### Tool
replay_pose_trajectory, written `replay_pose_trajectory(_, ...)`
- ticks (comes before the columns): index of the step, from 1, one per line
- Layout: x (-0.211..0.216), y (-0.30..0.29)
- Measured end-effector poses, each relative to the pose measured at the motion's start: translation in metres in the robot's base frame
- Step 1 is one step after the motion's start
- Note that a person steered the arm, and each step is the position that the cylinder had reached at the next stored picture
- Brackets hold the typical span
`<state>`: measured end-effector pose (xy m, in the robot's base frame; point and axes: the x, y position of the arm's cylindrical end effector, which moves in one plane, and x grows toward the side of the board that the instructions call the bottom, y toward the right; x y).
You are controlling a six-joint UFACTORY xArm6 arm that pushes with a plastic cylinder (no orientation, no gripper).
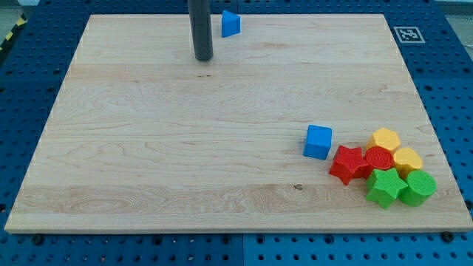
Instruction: Push the blue triangle to the top left of the blue cube
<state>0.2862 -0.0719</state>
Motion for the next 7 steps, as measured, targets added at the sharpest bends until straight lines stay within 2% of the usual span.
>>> replay_pose_trajectory(1,-0.05,-0.002)
replay_pose_trajectory(3,-0.069,0.002)
replay_pose_trajectory(7,-0.056,0.064)
